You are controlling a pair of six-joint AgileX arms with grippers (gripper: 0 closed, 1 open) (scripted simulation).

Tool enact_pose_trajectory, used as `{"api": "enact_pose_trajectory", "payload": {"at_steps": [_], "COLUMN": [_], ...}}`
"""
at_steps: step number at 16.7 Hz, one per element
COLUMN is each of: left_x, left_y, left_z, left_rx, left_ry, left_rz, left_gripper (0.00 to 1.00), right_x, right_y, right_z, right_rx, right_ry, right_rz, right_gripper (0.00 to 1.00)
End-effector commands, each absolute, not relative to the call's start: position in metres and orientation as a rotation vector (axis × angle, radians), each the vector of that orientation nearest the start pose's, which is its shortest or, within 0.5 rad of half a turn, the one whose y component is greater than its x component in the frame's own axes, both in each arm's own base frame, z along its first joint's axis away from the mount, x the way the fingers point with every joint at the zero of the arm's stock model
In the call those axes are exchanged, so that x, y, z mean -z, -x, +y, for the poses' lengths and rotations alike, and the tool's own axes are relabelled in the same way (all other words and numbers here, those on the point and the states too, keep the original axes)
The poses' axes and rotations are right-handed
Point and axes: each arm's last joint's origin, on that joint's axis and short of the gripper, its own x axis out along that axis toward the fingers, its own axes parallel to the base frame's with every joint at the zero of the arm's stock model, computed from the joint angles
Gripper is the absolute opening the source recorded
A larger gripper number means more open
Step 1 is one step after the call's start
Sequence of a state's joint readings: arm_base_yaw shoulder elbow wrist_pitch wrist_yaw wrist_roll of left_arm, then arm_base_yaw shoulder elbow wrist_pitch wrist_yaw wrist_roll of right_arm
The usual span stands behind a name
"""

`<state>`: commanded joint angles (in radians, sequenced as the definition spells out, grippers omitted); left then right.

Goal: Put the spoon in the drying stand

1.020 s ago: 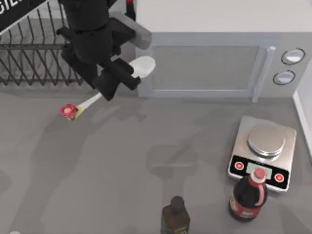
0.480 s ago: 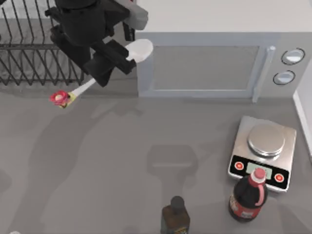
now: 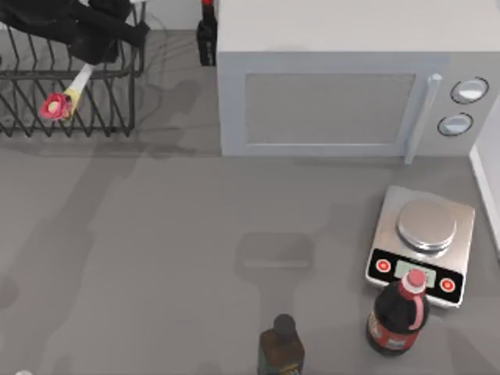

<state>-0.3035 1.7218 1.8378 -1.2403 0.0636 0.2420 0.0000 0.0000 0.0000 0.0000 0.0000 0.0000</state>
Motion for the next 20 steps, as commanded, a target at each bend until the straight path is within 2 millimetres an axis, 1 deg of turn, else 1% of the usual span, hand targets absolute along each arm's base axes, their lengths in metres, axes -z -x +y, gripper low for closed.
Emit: {"api": "enact_pose_trajectory", "payload": {"at_steps": [2,4,7,9,12,14,16,20], "left_x": [-0.374,-0.388,-0.405,-0.413,-0.419,-0.418,-0.418,-0.418], "left_y": [-0.318,-0.3,-0.264,-0.235,-0.198,-0.185,-0.181,-0.183], "left_z": [-0.071,-0.043,-0.007,0.01,0.024,0.028,0.029,0.029], "left_rx": [0.376,0.296,0.182,0.119,0.051,0.027,0.02,0.023], "left_ry": [-0.247,-0.163,-0.071,-0.035,-0.009,-0.002,0.0,-0.003], "left_rz": [0.918,0.737,0.452,0.276,0.082,0.017,0.0,0.001], "left_gripper": [0.0,0.0,0.0,0.0,0.0,0.0,0.0,0.0], "right_x": [-0.16,-0.16,-0.16,-0.16,-0.16,-0.16,-0.16,-0.16], "right_y": [-0.106,-0.106,-0.106,-0.106,-0.106,-0.106,-0.106,-0.106], "right_z": [-0.001,-0.001,-0.001,-0.001,-0.001,-0.001,-0.001,-0.001], "right_rx": [0.0,0.0,0.0,0.0,0.0,0.0,0.0,0.0], "right_ry": [0.0,0.0,0.0,0.0,0.0,0.0,0.0,0.0], "right_rz": [0.0,0.0,0.0,0.0,0.0,0.0,0.0,0.0], "right_gripper": [1.0,1.0,1.0,1.0,1.0,1.0,1.0,1.0]}}
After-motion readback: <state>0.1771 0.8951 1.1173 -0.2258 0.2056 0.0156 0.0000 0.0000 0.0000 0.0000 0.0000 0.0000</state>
